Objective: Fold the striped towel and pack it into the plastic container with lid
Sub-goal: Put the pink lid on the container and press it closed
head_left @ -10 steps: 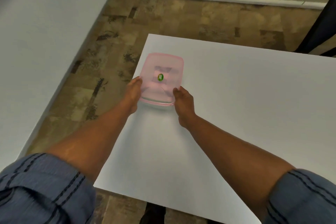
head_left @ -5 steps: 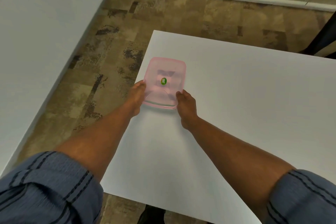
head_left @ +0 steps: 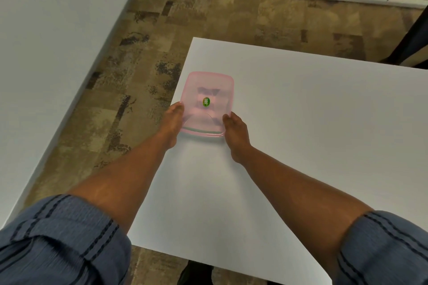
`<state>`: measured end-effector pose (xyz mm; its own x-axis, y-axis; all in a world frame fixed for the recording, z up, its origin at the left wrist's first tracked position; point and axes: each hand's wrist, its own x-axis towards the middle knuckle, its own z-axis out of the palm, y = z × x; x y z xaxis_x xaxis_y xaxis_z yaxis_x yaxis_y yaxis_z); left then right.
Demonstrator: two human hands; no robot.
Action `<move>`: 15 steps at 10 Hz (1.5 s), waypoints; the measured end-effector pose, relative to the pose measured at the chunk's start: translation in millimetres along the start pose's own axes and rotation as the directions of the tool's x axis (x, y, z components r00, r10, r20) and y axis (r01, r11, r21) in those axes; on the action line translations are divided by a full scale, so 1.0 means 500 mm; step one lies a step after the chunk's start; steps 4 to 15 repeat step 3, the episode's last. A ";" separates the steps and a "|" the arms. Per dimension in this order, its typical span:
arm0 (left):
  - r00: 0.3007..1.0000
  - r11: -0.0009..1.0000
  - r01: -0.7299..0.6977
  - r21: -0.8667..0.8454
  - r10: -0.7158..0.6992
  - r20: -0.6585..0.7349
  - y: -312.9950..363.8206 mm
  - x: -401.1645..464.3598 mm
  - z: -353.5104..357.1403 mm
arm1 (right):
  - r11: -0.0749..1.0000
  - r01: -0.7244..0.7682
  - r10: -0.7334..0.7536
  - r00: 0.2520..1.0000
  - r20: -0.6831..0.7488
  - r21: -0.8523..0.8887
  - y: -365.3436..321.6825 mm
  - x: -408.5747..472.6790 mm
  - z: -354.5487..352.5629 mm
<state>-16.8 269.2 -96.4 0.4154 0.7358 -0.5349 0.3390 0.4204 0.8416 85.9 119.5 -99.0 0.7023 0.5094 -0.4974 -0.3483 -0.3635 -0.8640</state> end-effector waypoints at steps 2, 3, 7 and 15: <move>0.944 0.905 -0.261 0.335 0.312 -0.109 0.016 -0.024 0.007 | 0.990 -0.023 0.022 1.000 -0.011 -0.143 -0.008 0.005 -0.012; 0.828 0.630 -0.448 0.635 0.560 0.028 0.036 -0.043 0.052 | 0.991 -0.009 0.001 0.998 -0.056 -0.134 -0.047 -0.022 -0.043; 0.828 0.630 -0.448 0.635 0.560 0.028 0.036 -0.043 0.052 | 0.991 -0.009 0.001 0.998 -0.056 -0.134 -0.047 -0.022 -0.043; 0.828 0.630 -0.448 0.635 0.560 0.028 0.036 -0.043 0.052 | 0.991 -0.009 0.001 0.998 -0.056 -0.134 -0.047 -0.022 -0.043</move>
